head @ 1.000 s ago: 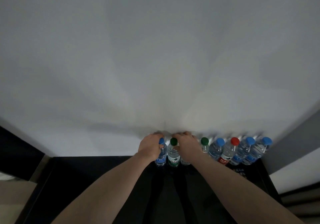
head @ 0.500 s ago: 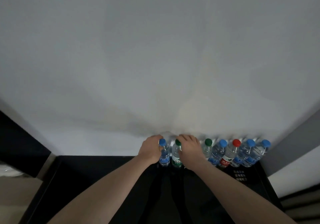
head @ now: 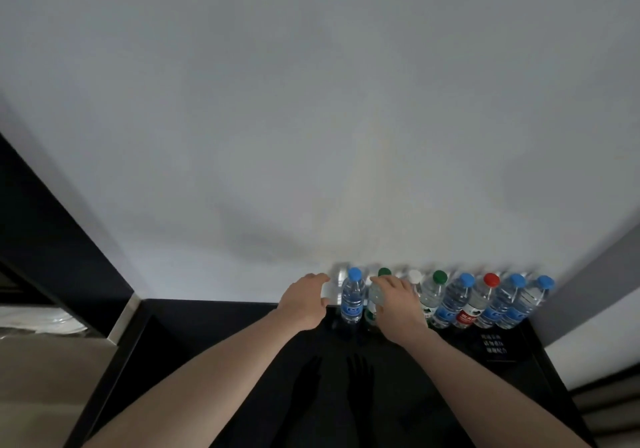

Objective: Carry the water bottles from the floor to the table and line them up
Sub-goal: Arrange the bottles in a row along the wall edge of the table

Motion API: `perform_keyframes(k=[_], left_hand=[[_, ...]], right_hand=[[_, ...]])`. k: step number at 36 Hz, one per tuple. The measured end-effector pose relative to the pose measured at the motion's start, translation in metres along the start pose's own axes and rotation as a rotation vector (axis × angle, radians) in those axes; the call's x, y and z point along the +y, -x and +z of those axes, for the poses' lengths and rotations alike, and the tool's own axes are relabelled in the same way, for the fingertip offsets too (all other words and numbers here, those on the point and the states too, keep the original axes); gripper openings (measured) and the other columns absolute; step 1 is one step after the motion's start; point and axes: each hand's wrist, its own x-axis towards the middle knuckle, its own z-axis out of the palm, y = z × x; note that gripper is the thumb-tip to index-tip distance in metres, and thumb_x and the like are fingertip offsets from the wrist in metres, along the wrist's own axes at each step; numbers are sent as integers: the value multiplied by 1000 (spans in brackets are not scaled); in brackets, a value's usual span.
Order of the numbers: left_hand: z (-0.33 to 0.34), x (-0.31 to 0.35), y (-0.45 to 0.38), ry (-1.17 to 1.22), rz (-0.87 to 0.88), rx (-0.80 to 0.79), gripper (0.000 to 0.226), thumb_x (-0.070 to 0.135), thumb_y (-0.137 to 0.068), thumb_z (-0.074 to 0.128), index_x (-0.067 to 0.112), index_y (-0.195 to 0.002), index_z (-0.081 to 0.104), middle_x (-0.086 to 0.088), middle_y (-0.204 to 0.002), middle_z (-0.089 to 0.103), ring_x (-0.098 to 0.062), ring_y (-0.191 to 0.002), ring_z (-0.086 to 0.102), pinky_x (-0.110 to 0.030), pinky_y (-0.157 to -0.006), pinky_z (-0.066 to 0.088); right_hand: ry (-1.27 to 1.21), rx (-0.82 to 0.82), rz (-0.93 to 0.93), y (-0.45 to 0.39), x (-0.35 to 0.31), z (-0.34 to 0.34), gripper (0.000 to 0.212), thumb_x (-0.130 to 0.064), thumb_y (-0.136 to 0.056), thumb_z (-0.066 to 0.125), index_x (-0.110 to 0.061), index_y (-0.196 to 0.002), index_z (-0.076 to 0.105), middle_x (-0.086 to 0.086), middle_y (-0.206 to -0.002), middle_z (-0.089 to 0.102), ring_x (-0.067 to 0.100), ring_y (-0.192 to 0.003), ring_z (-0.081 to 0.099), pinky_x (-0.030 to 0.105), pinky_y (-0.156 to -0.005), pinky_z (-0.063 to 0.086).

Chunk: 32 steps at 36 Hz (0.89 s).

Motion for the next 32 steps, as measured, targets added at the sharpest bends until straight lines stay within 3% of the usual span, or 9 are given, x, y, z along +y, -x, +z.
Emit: perform_keyframes(k=[4,11,16,20,24,29,32], left_hand=[[0,24,-22,-31,20,-6,50,24,-99,57,25,-146,40,-4,-137,55,-26,-121,56,-38,-101,48],[11,51,-57,-84,-18,-57,58,16,-97,57,24,-150,36,-11,-134,55,-31,-116,58,-39,-92,51],[24,55,-75,-102,11,-43,37,12,-97,56,20,-133,53,-8,-123,63,-27,-105,63,-31,-76,45],[28,58,-85,-100,48,5,25,3,-94,57,18,-112,65,-5,-112,68,-23,-96,63,-31,-79,52],[33,64,-94,-72,87,16,34,-5,-86,56,17,-109,67,-3,-110,67,-22,-95,63,-28,-78,50],[46,65,-102,-2,89,51,17,13,-99,55,8,-110,66,-7,-112,69,-23,-100,65,-28,-85,51],[46,64,-105,15,92,46,18,17,-99,58,7,-109,69,-9,-113,68,-25,-101,64,-37,-92,53]], right_hand=[[22,-24,8,9,10,0,79,-1,-83,56,-29,-152,31,-3,-159,28,27,-147,19,43,-121,15],[66,-5,12,10,34,-13,75,-4,-87,55,-27,-153,29,0,-160,25,26,-147,21,44,-122,16],[66,-7,-4,-3,51,-21,74,-7,-88,57,-26,-154,28,0,-162,23,24,-149,17,42,-122,16],[68,-29,-13,-17,61,-20,70,-12,-92,57,-26,-154,28,1,-163,22,26,-150,16,44,-123,16],[91,-58,-24,-28,64,-14,75,-10,-90,59,-28,-155,26,-1,-162,22,27,-150,15,45,-123,16],[112,-85,-41,-40,67,-5,80,-9,-88,59,-31,-156,22,-2,-164,17,28,-151,12,47,-123,16],[108,-103,-28,-44,68,0,79,-10,-89,57,-30,-157,21,-2,-164,18,28,-151,11,47,-123,16]])
